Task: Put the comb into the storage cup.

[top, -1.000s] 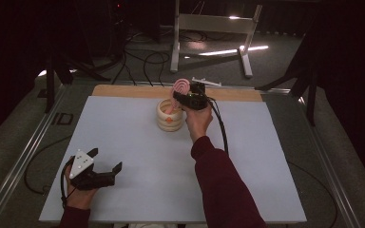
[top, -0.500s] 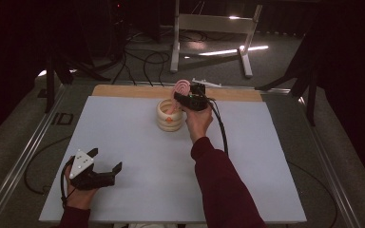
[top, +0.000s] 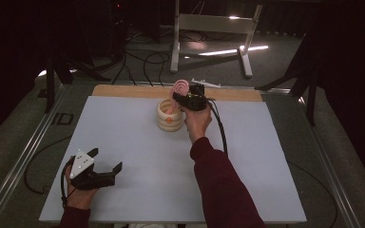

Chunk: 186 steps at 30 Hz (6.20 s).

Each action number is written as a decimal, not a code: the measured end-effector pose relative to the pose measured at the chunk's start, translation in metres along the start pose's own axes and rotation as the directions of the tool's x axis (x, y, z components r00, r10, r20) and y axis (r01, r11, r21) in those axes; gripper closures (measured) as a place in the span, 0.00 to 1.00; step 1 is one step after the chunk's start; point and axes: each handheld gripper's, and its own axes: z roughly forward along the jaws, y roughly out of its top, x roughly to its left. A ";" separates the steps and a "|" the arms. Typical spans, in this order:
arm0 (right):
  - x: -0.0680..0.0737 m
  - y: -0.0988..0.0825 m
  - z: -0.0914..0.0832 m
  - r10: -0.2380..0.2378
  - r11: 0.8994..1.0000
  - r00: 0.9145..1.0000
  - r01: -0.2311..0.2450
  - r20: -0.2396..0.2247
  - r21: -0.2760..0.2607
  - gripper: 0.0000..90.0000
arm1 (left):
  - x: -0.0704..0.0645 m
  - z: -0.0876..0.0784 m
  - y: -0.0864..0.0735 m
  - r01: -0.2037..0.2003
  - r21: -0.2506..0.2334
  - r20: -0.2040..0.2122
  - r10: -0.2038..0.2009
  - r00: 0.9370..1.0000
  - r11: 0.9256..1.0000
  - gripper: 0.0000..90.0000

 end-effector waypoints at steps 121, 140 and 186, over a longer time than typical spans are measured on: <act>-0.038 -0.006 -0.043 -0.293 0.952 0.955 0.288 0.039 0.101 0.09 | -0.003 0.004 -0.002 -0.009 0.018 0.001 0.009 1.000 1.000 0.00; -0.050 -0.013 -0.057 -0.318 0.944 0.948 0.314 0.026 0.101 0.09 | -0.004 0.004 -0.003 -0.011 0.022 -0.005 0.011 1.000 1.000 0.00; -0.085 -0.096 -0.156 -0.448 0.893 0.893 0.449 0.050 -0.014 0.09 | 0.001 0.002 -0.001 0.016 0.014 -0.045 -0.015 0.999 1.000 0.00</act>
